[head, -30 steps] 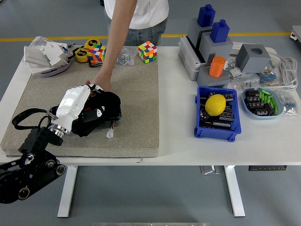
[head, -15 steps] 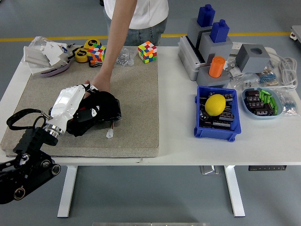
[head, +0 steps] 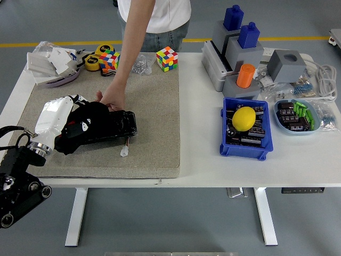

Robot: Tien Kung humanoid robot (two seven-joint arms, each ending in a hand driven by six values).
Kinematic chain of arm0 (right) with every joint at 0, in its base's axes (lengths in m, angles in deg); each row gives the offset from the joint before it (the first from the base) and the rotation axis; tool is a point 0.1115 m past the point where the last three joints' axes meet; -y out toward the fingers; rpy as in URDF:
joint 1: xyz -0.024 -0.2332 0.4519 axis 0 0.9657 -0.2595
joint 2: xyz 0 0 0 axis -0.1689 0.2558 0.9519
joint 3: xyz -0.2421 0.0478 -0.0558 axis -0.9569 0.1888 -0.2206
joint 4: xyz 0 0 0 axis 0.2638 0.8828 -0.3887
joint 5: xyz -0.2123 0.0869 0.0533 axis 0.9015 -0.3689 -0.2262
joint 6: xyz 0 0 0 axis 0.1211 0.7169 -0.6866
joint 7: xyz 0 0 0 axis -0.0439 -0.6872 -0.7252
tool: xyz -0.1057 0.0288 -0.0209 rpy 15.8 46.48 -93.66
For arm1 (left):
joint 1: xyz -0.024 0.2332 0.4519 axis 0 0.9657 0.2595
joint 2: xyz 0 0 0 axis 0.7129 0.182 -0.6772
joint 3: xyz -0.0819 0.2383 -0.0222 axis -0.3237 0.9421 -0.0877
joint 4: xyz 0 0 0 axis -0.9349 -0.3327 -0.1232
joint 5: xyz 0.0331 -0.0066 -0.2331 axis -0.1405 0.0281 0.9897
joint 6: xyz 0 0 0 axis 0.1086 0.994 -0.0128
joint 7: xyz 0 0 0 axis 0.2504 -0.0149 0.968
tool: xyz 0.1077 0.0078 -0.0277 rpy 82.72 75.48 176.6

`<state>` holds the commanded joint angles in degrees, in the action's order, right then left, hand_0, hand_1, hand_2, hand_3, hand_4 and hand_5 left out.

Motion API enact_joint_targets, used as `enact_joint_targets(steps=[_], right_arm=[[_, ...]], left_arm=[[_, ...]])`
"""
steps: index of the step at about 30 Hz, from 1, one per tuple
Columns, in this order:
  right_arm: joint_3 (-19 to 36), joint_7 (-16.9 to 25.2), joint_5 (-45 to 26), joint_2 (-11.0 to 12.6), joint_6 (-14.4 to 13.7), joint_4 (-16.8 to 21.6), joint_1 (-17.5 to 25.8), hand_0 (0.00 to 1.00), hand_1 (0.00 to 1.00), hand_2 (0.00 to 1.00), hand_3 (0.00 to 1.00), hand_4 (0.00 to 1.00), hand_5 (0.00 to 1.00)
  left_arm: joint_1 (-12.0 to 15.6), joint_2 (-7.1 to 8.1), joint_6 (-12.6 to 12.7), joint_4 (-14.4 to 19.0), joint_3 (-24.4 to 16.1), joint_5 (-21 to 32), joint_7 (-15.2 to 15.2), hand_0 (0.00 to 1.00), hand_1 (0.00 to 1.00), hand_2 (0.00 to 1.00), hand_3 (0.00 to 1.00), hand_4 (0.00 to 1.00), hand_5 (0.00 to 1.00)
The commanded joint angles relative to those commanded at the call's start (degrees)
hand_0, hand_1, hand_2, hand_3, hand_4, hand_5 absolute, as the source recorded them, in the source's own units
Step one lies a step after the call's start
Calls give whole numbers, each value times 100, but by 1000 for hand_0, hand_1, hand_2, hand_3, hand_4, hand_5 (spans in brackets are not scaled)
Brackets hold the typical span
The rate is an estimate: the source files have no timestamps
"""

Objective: Pick the rag up,wipe the panel,place it on the desk

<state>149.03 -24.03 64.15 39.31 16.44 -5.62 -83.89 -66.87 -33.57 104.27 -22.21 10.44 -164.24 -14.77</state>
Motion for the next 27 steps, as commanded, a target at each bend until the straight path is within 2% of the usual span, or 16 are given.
enact_joint_targets(steps=[12, 27], right_arm=[[24, 0, 13, -9, 0, 7, -3, 757, 647, 697, 594, 966, 585], [42, -9, 14, -15, 11, 12, -15, 756, 646, 697, 595, 966, 585]], left_arm=[[180, 81, 0, -62, -258, -64, -11, 166, 91, 497, 561, 517, 2], [620, 183, 0, -114, -1099, -217, 27, 166, 92, 496, 561, 516, 2]])
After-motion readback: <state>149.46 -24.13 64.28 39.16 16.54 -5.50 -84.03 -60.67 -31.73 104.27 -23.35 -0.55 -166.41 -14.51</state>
